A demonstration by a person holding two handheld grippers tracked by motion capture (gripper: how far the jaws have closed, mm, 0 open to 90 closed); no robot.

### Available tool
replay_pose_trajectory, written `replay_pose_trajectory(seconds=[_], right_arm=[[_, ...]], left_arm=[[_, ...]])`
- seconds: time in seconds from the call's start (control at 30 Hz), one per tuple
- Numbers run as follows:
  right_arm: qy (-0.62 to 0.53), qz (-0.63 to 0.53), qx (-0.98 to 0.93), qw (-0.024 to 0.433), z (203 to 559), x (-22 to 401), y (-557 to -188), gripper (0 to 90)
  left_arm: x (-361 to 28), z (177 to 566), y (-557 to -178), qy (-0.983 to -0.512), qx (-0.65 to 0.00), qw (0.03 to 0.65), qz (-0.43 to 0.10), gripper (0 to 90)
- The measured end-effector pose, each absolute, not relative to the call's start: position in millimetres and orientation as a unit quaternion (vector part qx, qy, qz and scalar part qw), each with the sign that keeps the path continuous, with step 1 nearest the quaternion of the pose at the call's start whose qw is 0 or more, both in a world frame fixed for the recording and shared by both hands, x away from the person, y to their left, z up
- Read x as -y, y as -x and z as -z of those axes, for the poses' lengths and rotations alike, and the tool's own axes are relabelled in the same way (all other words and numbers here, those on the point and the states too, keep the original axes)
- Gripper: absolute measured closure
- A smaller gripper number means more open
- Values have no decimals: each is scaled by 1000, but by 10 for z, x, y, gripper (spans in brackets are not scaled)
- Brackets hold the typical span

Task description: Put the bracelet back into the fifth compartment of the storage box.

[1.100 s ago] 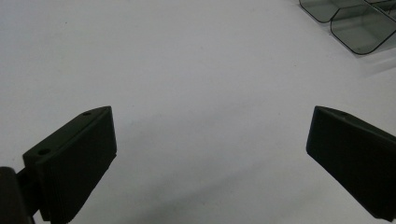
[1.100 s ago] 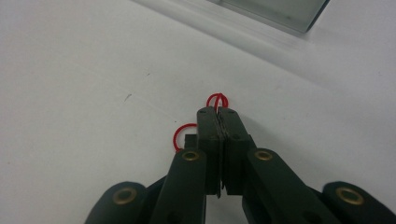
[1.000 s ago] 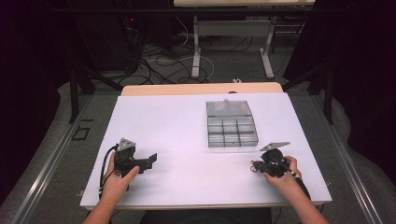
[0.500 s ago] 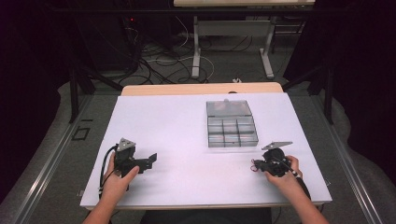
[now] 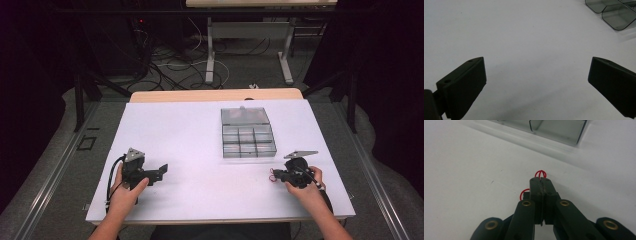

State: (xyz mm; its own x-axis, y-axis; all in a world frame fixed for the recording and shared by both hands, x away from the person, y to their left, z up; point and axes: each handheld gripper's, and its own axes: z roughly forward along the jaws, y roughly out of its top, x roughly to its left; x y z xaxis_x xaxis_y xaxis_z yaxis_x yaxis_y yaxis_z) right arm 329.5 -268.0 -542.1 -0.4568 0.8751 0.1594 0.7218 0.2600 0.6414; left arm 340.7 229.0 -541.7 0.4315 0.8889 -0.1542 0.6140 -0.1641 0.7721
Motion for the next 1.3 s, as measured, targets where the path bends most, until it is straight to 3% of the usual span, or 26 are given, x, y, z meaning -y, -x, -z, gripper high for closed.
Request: replay_pose_trajectory(seconds=[1.3], right_arm=[[-566,-387,-719,115,5398,2959,-3350,897]], left_arm=[[-2319,5425,-3418,-730,-517,413,-169,15]])
